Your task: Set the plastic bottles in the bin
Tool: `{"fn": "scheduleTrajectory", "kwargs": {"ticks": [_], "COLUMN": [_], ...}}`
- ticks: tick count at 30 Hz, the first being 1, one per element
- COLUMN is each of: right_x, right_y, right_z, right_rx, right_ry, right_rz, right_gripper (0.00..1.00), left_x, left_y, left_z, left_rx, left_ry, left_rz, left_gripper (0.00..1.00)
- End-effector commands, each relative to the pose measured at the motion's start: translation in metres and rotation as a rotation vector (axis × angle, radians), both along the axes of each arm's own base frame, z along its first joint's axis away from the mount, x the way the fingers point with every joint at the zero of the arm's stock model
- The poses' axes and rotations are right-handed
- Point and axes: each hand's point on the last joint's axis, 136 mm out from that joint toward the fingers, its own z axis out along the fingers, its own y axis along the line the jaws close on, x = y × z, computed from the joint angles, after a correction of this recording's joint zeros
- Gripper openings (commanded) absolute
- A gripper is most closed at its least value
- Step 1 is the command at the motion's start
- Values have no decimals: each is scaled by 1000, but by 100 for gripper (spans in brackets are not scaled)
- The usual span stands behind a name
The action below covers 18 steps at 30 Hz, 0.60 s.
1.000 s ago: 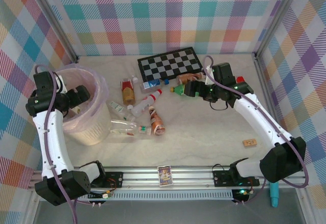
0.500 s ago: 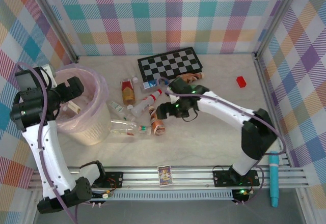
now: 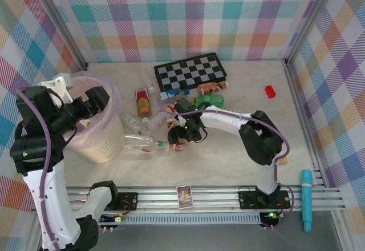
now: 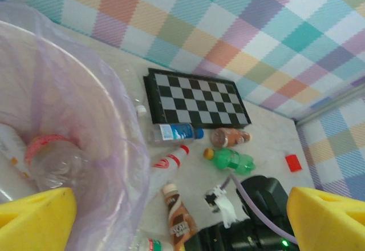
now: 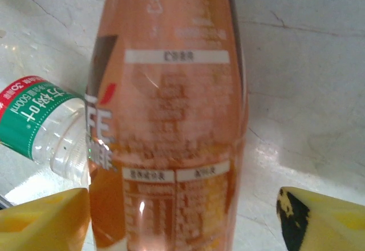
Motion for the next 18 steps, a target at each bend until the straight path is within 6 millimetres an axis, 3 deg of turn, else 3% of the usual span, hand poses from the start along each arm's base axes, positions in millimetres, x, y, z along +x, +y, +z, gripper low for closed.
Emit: {"fn": "scheduleTrajectory", "kwargs": {"ticks": [1,10,15,18], "right_x": [6,9,12,15], "right_y": [8,-14,-35,-59], "right_z": [2,13,33,45], "right_rx": [24,-48,-45,-31], "right_ry": [2,-62,-104,-117], "right_rz": [-9,-17,-32,-66], "right_gripper": [78,60,56,54], "left_x": [4,12,22,28], "left_y": [-14,-44,-75,-101], "left_z": [4,-1,-7,-9], "left_rx": [-53,-40,-13,21], "left_ry": [-23,-21,-7,-11], "left_rz": [-53,-134,-208,-257], "left_gripper": [93,92,92,93]}}
